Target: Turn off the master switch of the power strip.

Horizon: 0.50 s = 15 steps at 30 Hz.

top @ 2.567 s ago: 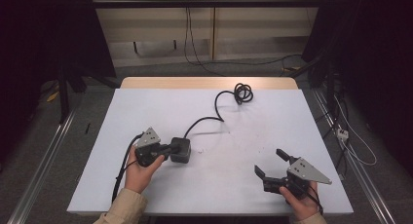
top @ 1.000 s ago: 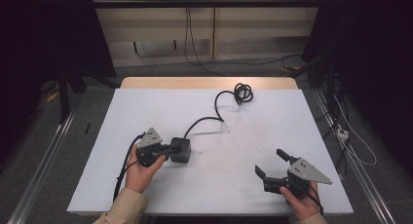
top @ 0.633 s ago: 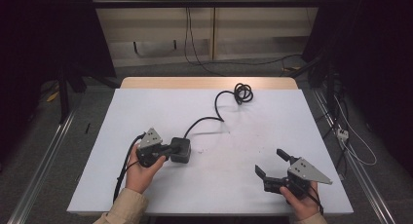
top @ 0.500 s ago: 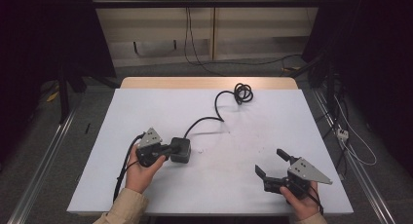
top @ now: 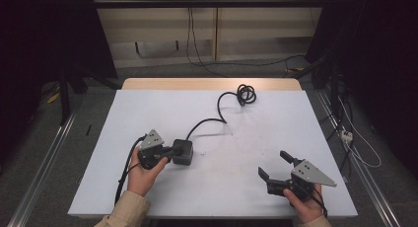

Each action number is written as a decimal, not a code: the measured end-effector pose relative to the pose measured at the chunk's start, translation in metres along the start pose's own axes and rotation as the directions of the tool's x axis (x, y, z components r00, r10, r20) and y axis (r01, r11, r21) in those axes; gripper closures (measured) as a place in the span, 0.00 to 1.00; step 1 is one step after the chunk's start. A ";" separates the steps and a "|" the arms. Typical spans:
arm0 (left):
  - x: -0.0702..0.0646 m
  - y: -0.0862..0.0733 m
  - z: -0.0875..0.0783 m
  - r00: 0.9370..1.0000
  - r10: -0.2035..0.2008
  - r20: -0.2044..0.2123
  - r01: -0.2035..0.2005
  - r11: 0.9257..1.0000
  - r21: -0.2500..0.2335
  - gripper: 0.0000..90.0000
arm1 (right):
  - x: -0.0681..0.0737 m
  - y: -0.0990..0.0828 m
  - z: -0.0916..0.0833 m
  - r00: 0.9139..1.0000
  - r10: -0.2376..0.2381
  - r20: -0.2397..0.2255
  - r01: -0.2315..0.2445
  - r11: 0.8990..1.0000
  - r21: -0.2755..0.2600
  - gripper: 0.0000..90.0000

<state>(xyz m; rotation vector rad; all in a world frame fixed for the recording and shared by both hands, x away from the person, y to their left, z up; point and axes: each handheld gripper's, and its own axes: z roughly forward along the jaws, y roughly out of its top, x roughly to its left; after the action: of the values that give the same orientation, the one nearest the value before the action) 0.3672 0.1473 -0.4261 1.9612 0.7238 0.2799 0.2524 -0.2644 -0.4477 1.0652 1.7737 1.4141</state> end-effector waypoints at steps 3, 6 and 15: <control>0.000 0.000 0.000 1.000 -0.005 0.000 0.005 1.000 -0.003 1.00 | 0.000 0.000 0.000 1.000 0.000 0.000 0.000 1.000 0.000 0.07; 0.000 -0.001 0.000 1.000 -0.010 -0.001 0.010 1.000 -0.006 1.00 | 0.000 0.000 0.000 1.000 0.001 0.001 -0.001 1.000 0.000 0.07; 0.001 0.000 -0.002 0.999 -0.049 0.012 0.050 0.998 -0.028 1.00 | 0.000 0.000 0.000 1.000 -0.002 -0.001 0.002 1.000 -0.001 0.07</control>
<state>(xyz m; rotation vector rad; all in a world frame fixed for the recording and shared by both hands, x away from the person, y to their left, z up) 0.3673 0.1491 -0.4258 1.9136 0.7558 0.2472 0.2526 -0.2641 -0.4477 1.0623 1.7734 1.4145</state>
